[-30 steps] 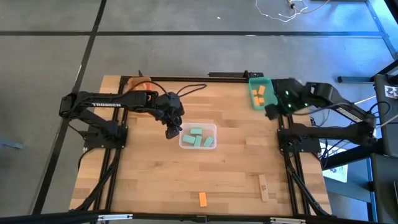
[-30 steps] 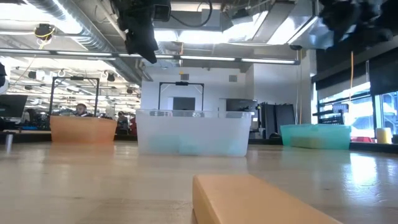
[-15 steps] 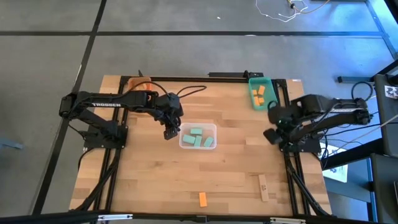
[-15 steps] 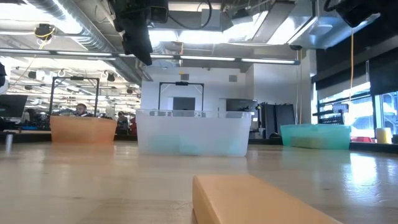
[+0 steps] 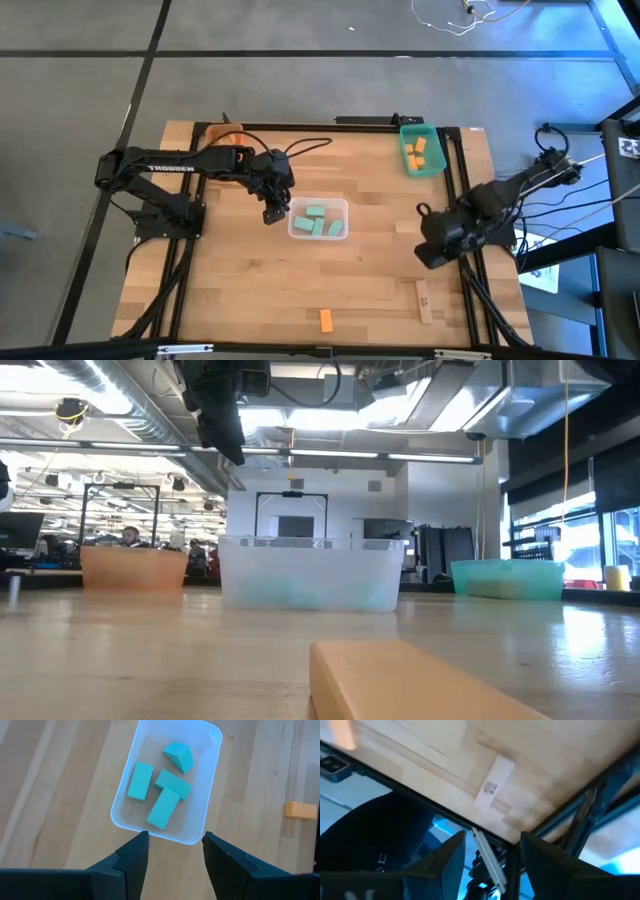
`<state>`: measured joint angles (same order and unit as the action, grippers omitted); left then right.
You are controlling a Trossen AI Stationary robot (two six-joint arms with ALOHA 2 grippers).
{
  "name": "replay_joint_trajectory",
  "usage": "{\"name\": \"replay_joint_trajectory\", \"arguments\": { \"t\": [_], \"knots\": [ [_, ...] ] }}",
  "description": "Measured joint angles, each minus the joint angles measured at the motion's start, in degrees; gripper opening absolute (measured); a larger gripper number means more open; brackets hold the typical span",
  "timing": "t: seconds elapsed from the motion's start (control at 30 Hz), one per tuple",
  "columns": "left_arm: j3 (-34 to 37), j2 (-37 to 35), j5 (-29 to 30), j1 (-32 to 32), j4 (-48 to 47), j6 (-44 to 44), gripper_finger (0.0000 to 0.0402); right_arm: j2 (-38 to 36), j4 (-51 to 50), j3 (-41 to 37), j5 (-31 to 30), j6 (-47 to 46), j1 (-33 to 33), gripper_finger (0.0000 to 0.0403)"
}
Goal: Sort & place blocks by color
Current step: Put the light brown block into the orange bin
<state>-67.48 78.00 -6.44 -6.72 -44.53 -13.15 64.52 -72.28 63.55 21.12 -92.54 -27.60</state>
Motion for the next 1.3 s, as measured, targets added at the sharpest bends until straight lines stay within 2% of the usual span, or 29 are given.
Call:
{"name": "replay_joint_trajectory", "arguments": {
  "t": [0.1,0.23,0.5,0.7,1.3],
  "knots": [
    [0.0,0.0,-0.06,0.0,0.0,0.8,0.0176,1.47,3.39,-1.61,0.11,-6.94,-3.84,0.0189],
    [0.0,0.0,-0.38,0.0,0.01,1.79,0.0176,2.98,13.31,-6.05,0.03,-15.07,-7.9,0.0189],
    [0.0,0.0,-0.48,0.0,0.0,3.26,0.0176,7.49,28.12,-15.61,-0.44,-23.64,-13.84,0.0189],
    [0.0,0.0,-0.48,0.0,0.02,3.28,0.0176,12.14,36.14,-20.07,-0.44,-24.41,-15.87,0.0189],
    [0.0,0.0,-0.48,0.0,0.02,3.32,0.0176,26.11,44.51,-20.13,0.31,-23.05,-16.61,0.0189]
  ]
}}
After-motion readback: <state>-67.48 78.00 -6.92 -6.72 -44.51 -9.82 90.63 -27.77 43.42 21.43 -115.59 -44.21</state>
